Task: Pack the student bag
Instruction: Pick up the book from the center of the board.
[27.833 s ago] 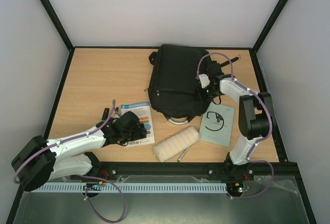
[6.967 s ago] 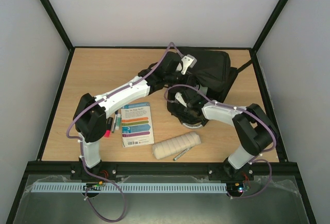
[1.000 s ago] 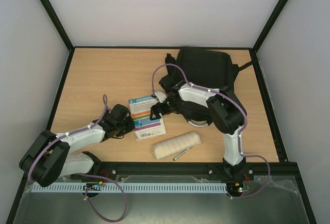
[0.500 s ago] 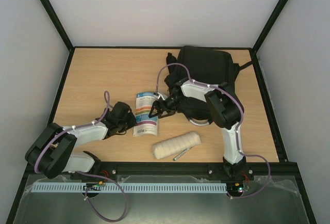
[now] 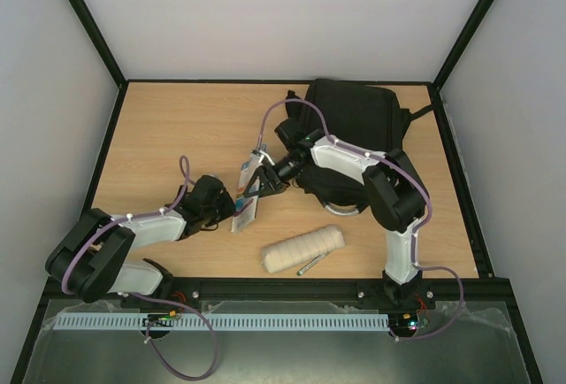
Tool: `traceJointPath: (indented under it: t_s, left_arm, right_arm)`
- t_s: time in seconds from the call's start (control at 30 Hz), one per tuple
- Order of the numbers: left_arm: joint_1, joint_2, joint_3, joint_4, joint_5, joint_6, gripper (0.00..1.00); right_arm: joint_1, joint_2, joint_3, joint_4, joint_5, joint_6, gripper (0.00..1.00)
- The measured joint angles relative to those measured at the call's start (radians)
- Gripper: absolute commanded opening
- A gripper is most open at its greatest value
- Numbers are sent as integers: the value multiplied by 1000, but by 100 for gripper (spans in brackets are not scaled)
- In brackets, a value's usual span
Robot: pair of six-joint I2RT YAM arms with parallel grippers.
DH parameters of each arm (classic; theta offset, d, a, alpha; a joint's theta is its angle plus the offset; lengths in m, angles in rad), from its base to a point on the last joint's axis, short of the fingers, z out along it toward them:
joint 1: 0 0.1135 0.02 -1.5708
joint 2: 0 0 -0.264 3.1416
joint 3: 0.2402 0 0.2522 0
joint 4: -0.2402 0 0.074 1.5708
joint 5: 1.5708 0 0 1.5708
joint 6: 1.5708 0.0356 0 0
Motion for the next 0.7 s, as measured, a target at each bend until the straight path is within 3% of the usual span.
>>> traceJointPath:
  t_s: [0.27,0.53,0.7]
  left_arm:
    - [-3,-15,-8,0,0,-1,2]
    - [-8,-31,-13,-8,1,-5,2]
    - [-10,-72,-1,-82,1,-5,2]
  right_arm:
    - [-1,-6,-22,11,238,34,54]
    - [-6,-6,-33,26,336,51,13]
    - [-16,-13,-43,35,354,50,1]
